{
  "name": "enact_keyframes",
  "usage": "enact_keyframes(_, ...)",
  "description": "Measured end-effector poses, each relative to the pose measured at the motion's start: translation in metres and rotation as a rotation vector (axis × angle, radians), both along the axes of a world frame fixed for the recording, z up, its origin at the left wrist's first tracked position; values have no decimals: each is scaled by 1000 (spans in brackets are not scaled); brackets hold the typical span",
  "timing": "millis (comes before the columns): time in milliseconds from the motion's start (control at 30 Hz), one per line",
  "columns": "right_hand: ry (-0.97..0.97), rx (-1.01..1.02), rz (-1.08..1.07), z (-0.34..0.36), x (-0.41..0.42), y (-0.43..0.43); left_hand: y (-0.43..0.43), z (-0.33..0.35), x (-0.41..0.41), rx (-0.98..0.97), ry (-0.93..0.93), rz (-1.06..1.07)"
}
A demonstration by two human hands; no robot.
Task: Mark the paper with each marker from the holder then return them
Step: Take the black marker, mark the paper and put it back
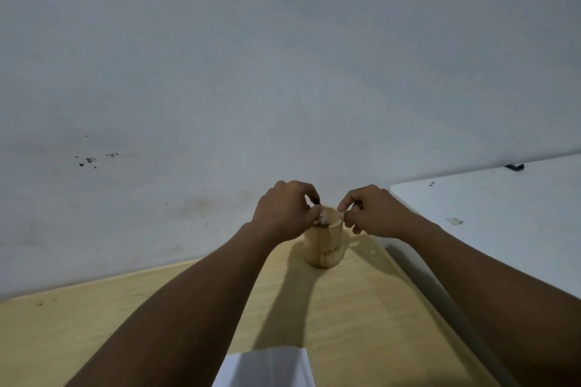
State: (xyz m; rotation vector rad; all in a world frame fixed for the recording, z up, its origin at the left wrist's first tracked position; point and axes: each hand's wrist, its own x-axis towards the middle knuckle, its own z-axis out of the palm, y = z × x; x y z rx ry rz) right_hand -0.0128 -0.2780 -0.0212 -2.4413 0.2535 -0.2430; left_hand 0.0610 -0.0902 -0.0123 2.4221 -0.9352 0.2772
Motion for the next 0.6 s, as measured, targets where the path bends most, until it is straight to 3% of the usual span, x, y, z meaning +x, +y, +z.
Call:
enact_keyframes(167, 81, 279, 42, 33, -30, 32, 32, 39, -21, -224, 46, 25)
enact_keyframes(333, 304, 933, 161, 34, -55, 96, 81, 72, -60, -477, 195, 23)
enact_keyframes(500, 37, 1558, 56, 1, -55, 173, 136, 60, -83, -565, 375, 13)
enact_keyframes(600, -88, 1705, -15, -9, -48, 205, 167, 35, -86, -605, 396, 54)
